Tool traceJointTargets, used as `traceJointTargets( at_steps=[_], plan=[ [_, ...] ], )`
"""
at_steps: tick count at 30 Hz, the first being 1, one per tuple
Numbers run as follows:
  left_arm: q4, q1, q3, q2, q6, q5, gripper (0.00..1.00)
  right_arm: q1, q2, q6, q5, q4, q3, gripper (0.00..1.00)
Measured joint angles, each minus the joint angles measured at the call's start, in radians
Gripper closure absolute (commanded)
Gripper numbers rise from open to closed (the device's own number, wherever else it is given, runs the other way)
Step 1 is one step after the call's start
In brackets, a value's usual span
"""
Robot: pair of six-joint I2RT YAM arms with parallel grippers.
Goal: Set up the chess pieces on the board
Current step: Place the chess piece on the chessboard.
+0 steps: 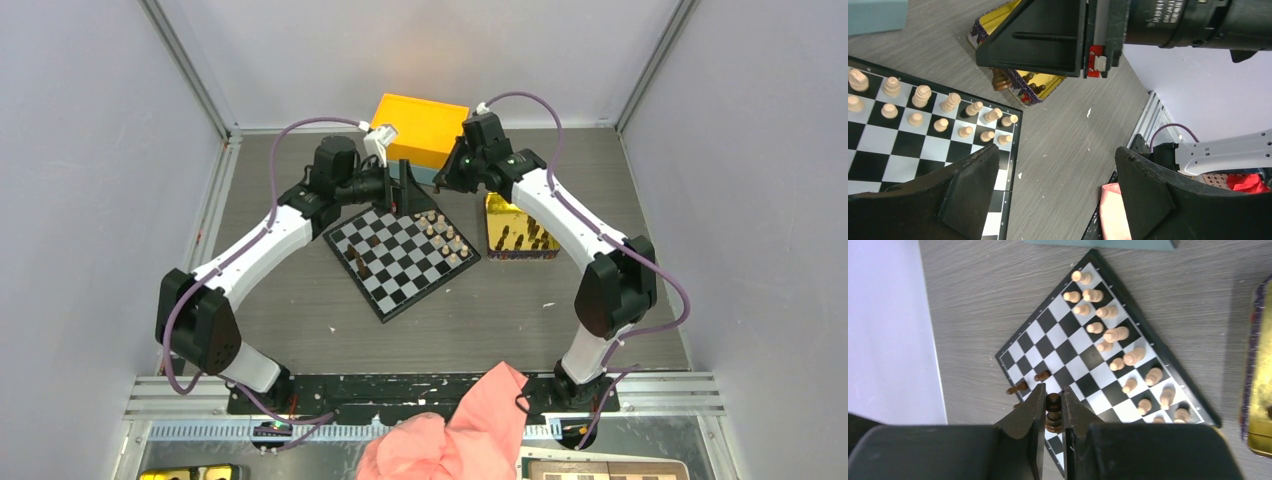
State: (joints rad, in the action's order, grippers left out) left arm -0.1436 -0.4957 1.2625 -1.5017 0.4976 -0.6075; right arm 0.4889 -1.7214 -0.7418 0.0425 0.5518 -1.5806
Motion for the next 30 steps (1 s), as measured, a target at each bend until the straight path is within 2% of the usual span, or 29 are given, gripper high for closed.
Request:
traceJointTargets(
  at_steps=[15,30],
  plan=[
    [0.08,-0.003,-0.046,-0.077,0.053,0.013,0.16,0.077,0.0,-0.089,0.077,-0.069,0.013,0.99],
    [0.08,-0.003,-0.045,-0.086,0.05,0.062,0.36,0.08,0.043,-0.088,0.091,-0.059,0.024,0.99]
  ],
)
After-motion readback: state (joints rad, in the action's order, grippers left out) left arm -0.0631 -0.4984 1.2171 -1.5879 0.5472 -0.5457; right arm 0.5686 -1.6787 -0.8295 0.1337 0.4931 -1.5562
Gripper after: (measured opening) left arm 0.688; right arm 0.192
